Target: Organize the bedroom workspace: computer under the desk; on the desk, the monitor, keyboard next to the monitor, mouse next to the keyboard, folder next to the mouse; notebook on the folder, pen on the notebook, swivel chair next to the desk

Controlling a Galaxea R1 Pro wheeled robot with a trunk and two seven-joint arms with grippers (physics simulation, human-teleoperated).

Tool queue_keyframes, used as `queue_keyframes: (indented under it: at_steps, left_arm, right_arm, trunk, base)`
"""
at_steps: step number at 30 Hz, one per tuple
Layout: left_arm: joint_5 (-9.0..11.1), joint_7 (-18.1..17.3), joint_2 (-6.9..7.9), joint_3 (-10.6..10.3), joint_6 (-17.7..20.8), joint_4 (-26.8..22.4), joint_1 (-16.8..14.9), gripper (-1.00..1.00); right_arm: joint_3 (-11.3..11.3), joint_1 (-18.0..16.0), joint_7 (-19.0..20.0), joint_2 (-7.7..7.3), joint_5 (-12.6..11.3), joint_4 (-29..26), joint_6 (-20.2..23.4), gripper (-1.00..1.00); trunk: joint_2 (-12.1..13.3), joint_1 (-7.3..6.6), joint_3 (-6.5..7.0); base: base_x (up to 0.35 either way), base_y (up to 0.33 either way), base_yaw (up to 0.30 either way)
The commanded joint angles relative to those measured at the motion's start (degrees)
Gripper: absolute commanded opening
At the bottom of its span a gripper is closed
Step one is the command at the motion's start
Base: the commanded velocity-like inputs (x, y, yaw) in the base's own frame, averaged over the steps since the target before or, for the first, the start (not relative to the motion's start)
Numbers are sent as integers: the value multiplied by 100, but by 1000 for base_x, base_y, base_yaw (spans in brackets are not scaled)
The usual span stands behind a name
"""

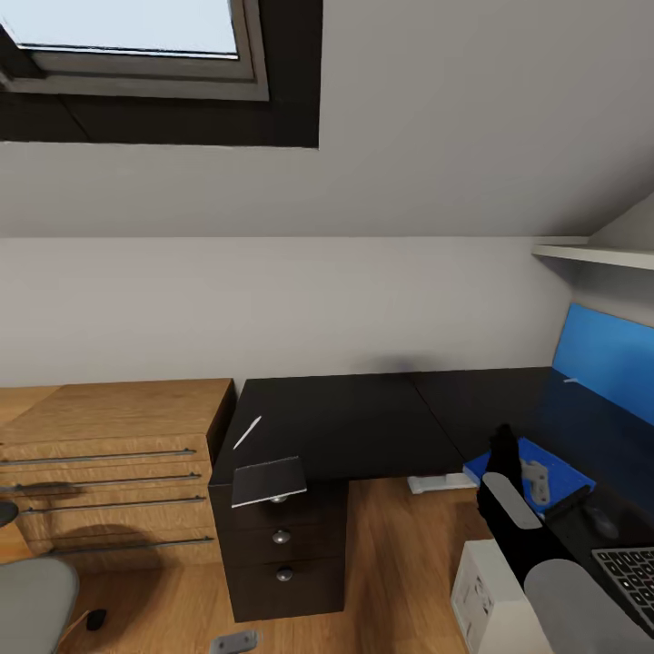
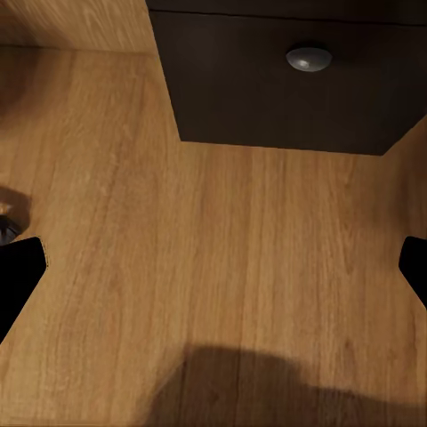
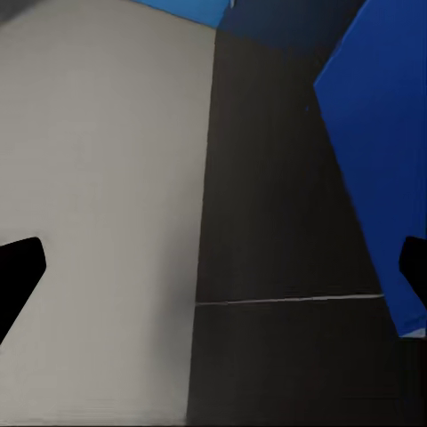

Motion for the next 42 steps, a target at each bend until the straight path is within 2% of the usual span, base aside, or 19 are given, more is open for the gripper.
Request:
queue_keyframes:
  at_steps: [1,4,9,15,16,17,21,22,24,26,33,35,39,42]
  left_arm:
    - [57,33,2,-49,-29,4,-7,100]
    - [57,33,2,-49,-29,4,-7,100]
    - [53,33,2,-49,-34,4,-7,100]
    - [55,37,2,-49,-38,4,-7,100]
    - [55,39,2,-49,-38,4,-7,100]
    - [56,41,2,-47,-38,4,-7,100]
    - [62,42,2,-42,-38,4,-7,100]
    - [64,42,2,-40,-38,4,-7,100]
    - [65,42,2,-40,-38,4,-7,100]
    - [65,42,2,-43,-38,4,-7,100]
    - [59,42,2,-45,-38,4,-7,100]
    - [85,40,-64,19,-39,-61,-23,100]
    - [91,-80,-194,97,-167,70,-24,100]
    - [107,-106,-291,135,-263,78,-24,100]
  right_arm:
    - [14,-2,-33,43,-1,-11,-19,100]
    - [18,0,-35,158,17,-8,-19,100]
    - [42,1,-35,197,22,-5,-19,100]
    - [320,0,-37,231,23,-4,-19,100]
    - [399,-1,-40,244,23,-4,-22,100]
    - [619,0,-42,261,29,-4,-25,100]
    - [1182,0,-49,290,25,-8,-27,100]
    - [1529,-1,-35,311,29,-41,-15,100]
    - [1762,1,-30,302,31,-112,10,100]
    - [1889,1,-30,289,31,-179,28,100]
    - [2017,2,-27,255,33,-273,378,100]
    - [2027,-64,-92,321,100,-208,440,100]
    - [2071,30,-221,450,-42,-79,567,100]
    - [2095,128,-318,445,-150,19,661,100]
  trunk:
    - [-4,0,-5]
    - [-4,0,1]
    - [-4,0,13]
    - [-4,0,26]
    - [36,-22,47]
    - [76,-44,67]
    - [236,-132,142]
    - [277,-154,160]
    - [357,-198,196]
    - [437,-241,232]
    - [718,-395,357]
    - [716,-394,357]
    - [716,-394,357]
    - [716,-394,357]
  base:
    - [0,0,234]
    - [0,0,249]
    - [0,0,257]
    - [0,0,259]
    - [0,0,260]
    - [0,0,262]
    - [0,0,269]
    - [0,0,107]
    - [0,0,56]
    - [0,0,29]
    - [0,0,8]
    - [0,0,0]
    - [0,0,0]
    - [0,0,0]
